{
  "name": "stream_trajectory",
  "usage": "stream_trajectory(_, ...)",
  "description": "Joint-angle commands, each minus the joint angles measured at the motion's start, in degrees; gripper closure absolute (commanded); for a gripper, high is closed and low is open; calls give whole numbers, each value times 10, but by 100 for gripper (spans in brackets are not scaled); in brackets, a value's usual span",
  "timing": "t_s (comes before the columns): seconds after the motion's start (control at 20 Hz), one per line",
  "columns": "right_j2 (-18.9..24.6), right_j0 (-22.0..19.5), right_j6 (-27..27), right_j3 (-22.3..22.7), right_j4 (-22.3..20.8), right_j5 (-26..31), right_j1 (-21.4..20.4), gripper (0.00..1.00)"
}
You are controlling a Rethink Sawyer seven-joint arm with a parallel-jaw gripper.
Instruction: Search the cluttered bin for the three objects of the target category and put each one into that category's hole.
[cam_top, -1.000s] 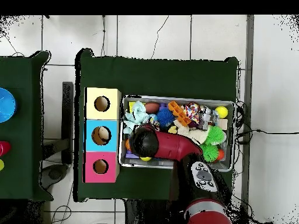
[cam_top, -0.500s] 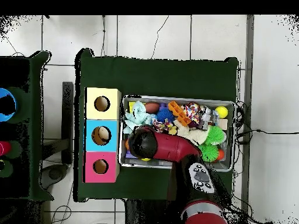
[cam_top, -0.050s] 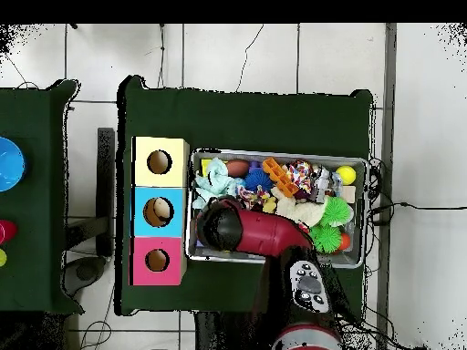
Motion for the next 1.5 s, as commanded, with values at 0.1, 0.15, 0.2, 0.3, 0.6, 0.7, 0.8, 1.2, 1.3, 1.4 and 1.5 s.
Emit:
stream_trajectory(0.1,-15,18,144,32,45,58,-47,100)
stream_trajectory(0.15,-11,12,137,30,45,50,-40,100)
stream_trajectory(0.2,-9,9,133,28,47,47,-36,100)
stream_trajectory(0.3,-7,7,128,25,50,44,-32,100)
stream_trajectory(0.6,5,-5,113,29,52,21,-24,100)
stream_trajectory(0.7,15,-16,103,27,47,11,-17,100)
stream_trajectory(0.8,22,-27,94,20,43,7,-9,100)
stream_trajectory(1.2,40,-57,59,-18,21,-1,14,100)
stream_trajectory(1.3,45,-63,53,-26,20,2,20,100)
stream_trajectory(1.4,46,-64,51,-30,18,4,21,100)
stream_trajectory(1.5,47,-65,51,-34,17,4,25,100)
